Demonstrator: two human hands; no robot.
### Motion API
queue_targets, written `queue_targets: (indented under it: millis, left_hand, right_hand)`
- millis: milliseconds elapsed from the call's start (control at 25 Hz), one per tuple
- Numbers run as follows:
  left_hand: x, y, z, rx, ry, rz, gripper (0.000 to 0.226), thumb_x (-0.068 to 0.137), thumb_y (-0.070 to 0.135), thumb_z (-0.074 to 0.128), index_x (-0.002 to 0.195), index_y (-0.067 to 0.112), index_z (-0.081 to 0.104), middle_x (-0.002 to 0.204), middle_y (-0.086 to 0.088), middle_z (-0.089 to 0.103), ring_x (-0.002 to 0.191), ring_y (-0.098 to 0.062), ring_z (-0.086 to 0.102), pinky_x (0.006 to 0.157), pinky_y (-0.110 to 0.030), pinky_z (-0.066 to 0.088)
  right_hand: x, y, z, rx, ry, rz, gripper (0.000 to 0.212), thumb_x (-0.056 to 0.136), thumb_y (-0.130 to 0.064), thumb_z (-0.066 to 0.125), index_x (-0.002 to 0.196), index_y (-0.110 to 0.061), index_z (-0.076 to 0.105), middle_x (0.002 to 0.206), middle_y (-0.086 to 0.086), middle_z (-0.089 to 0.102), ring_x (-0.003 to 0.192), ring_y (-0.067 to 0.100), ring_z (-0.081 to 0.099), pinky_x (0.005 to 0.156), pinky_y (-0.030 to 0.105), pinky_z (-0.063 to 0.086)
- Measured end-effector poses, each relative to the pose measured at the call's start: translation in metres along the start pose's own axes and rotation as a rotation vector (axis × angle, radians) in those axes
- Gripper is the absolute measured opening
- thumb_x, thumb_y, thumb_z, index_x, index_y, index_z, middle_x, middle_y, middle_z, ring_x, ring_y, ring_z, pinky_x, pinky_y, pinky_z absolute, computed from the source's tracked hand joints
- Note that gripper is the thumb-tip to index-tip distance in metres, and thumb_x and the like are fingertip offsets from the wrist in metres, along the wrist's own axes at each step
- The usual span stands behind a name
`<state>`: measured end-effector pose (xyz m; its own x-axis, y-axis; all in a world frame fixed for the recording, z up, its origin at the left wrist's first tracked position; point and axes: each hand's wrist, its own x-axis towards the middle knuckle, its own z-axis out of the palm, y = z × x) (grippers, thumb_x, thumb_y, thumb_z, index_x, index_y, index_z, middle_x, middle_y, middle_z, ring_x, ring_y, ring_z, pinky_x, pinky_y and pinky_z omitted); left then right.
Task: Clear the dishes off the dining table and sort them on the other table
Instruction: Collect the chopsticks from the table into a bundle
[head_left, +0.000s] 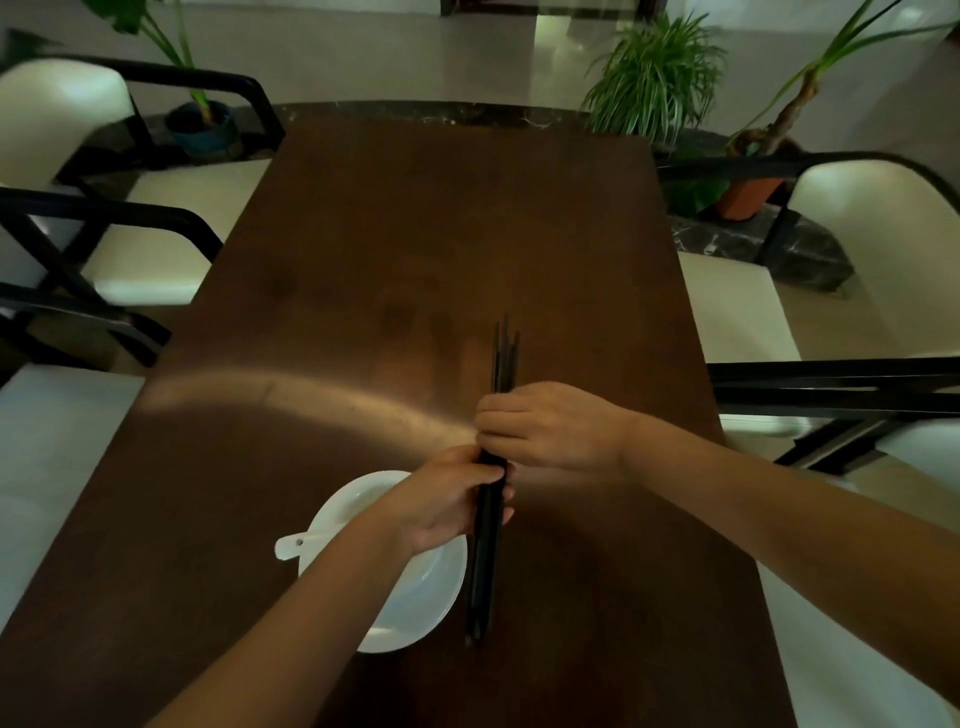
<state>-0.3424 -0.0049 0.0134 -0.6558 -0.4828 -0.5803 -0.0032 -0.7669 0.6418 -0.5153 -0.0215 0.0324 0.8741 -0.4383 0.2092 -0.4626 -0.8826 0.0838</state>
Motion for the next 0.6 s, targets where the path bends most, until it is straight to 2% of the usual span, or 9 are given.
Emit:
queue_targets:
  millis: [40,80,120,200,240,280,400,520,600]
  left_hand:
    - [-0.003,-0.003,0.002,-0.003,0.022,0.030,0.017,0.092,-0.002,0.039,0.095,0.008,0.052,0.076,-0.003,0.050,0.067,-0.013,0.050,0.065,-0.028,0.048]
    - [-0.005,-0.006,0.004,-0.004,0.043,0.062,0.019,0.093,-0.004,0.037,0.096,0.008,0.051,0.075,-0.004,0.047,0.066,-0.014,0.047,0.065,-0.028,0.046]
    - [-0.006,-0.009,0.004,0.009,0.062,0.094,0.021,0.093,-0.005,0.035,0.097,0.009,0.050,0.075,-0.004,0.046,0.065,-0.014,0.046,0.066,-0.029,0.043]
    - [-0.009,-0.015,0.006,0.101,0.080,0.138,0.024,0.093,-0.005,0.032,0.096,0.011,0.050,0.075,-0.003,0.045,0.065,-0.014,0.044,0.067,-0.028,0.041]
    - [-0.011,-0.018,0.008,0.181,0.082,0.152,0.026,0.093,-0.005,0.032,0.096,0.012,0.050,0.075,-0.003,0.045,0.066,-0.014,0.044,0.068,-0.028,0.041]
    - [-0.012,-0.022,0.011,0.275,0.081,0.170,0.027,0.093,-0.005,0.031,0.096,0.014,0.049,0.076,-0.002,0.045,0.067,-0.013,0.045,0.068,-0.026,0.042]
    - [-0.011,-0.037,0.020,0.531,0.096,0.295,0.030,0.091,-0.004,0.031,0.096,0.021,0.047,0.080,0.000,0.050,0.077,-0.013,0.053,0.078,-0.022,0.046]
    - [-0.011,-0.059,0.026,0.677,0.135,0.467,0.037,0.093,0.007,0.037,0.103,0.042,0.045,0.097,0.010,0.057,0.097,0.000,0.056,0.093,-0.025,0.045]
    - [-0.014,-0.069,0.027,0.724,0.121,0.517,0.040,0.093,0.020,0.042,0.111,0.055,0.041,0.107,0.024,0.059,0.107,0.006,0.054,0.091,-0.017,0.045]
  right_hand:
    - [0.001,-0.003,0.001,0.104,0.095,0.211,0.021,0.093,-0.011,0.047,0.105,-0.012,0.065,0.104,0.007,0.067,0.098,0.021,0.061,0.078,0.033,0.054]
    - [0.001,-0.006,0.001,0.224,0.199,0.515,0.027,0.092,-0.014,0.049,0.116,-0.016,0.060,0.113,0.005,0.063,0.098,0.016,0.058,0.082,0.031,0.052]
    - [-0.001,-0.009,0.000,0.332,0.282,0.823,0.037,0.091,-0.019,0.051,0.128,-0.018,0.051,0.119,0.002,0.057,0.094,0.011,0.055,0.081,0.025,0.050]
    - [-0.001,-0.015,-0.006,0.840,0.264,1.263,0.052,0.091,-0.034,0.052,0.139,-0.019,0.037,0.116,0.000,0.054,0.077,0.005,0.054,0.065,0.015,0.045]
    - [0.000,-0.020,-0.007,1.103,0.236,1.332,0.052,0.091,-0.036,0.052,0.137,-0.017,0.038,0.107,0.000,0.060,0.069,0.006,0.055,0.057,0.016,0.044]
    - [0.001,-0.025,-0.009,1.201,0.209,1.315,0.046,0.091,-0.034,0.053,0.132,-0.015,0.044,0.097,0.000,0.064,0.066,0.009,0.057,0.054,0.019,0.045]
    - [0.007,-0.049,-0.018,0.975,0.218,1.184,0.013,0.093,-0.026,0.050,0.103,-0.018,0.055,0.080,-0.009,0.063,0.073,0.005,0.061,0.063,0.020,0.047]
    - [0.002,-0.081,-0.029,0.746,0.227,1.071,0.010,0.094,-0.023,0.046,0.089,-0.018,0.053,0.076,-0.015,0.052,0.073,0.007,0.056,0.065,0.020,0.044]
    - [-0.009,-0.100,-0.034,0.718,0.246,1.030,0.008,0.093,-0.023,0.048,0.090,-0.019,0.054,0.078,-0.019,0.048,0.075,0.006,0.055,0.066,0.017,0.045]
